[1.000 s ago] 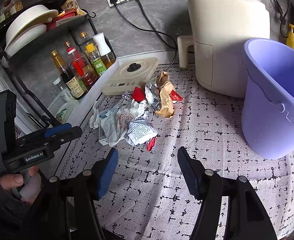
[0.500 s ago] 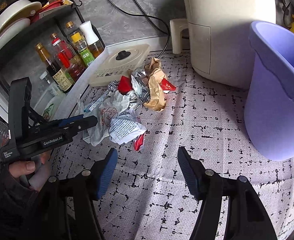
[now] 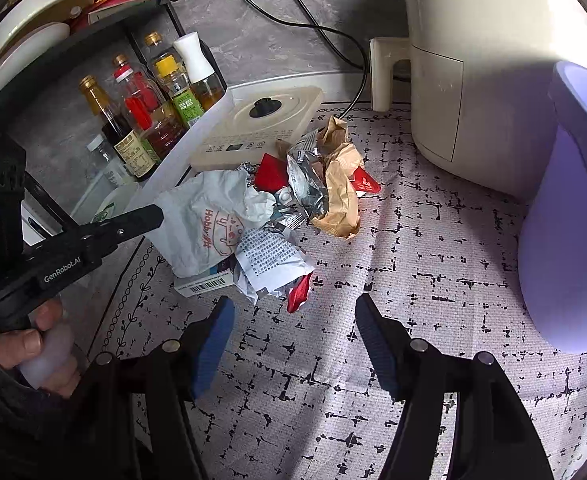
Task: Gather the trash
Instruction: 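Grasp a white plastic bag with the left tool while the right tool grasps crumpled white paper, then carry the crumpled paper over the lavender bucket and open the right tool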
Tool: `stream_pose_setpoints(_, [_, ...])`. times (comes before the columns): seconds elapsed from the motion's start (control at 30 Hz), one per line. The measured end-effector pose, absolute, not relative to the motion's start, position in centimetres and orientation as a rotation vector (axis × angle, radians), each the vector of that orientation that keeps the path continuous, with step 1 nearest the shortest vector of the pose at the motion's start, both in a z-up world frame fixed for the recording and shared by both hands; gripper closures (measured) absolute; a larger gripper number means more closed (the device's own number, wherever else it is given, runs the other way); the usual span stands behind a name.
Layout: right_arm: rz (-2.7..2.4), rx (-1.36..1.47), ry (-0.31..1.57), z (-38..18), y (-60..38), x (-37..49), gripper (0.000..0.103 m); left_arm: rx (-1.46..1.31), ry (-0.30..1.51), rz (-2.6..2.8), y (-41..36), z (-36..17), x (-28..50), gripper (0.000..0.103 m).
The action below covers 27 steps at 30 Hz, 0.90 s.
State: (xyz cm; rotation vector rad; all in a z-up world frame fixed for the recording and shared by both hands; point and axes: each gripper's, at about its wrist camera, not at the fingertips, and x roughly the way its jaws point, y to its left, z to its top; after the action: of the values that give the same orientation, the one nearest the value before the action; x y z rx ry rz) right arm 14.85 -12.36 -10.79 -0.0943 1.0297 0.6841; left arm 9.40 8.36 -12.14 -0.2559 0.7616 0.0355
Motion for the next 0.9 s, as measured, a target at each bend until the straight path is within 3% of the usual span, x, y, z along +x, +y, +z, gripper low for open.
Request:
stream_pose_setpoints(0.3, [0.756,-0.146,1.024,-11.2,-8.8,15.8,0.040,-0.293,0.737,0.124,10.8,-11.1,6.6,0.101])
stream_pose_setpoints(0.4, [0.765,-0.148,1.024,-11.5,-8.1,16.3,0.025,-0.294,0.725,0.160,11.3,-10.8,6.2,0.101])
stream_pose_setpoints(0.57, [0.761,-0.226,1.017,-12.6,-6.7,16.8,0.022,-0.319,0.680,0.185,11.9,-10.0,5.1,0.101])
stream_pose_setpoints(0.63, [0.763,-0.246,1.037,-13.3,-6.5,16.9,0.042,-0.316,0.680,0.188,11.7,-10.0,4.7,0.101])
stream_pose_setpoints(0.67, [0.775,-0.243,1.067,-13.6,-6.4,17.0,0.067,-0.315,0.680,0.189,11.7,-10.0,4.5,0.101])
stream_pose_setpoints(0.9, [0.783,-0.209,1.028,-11.6,-8.7,15.7,0.073,-0.313,0.668,0.186,11.0,-9.4,3.8,0.101])
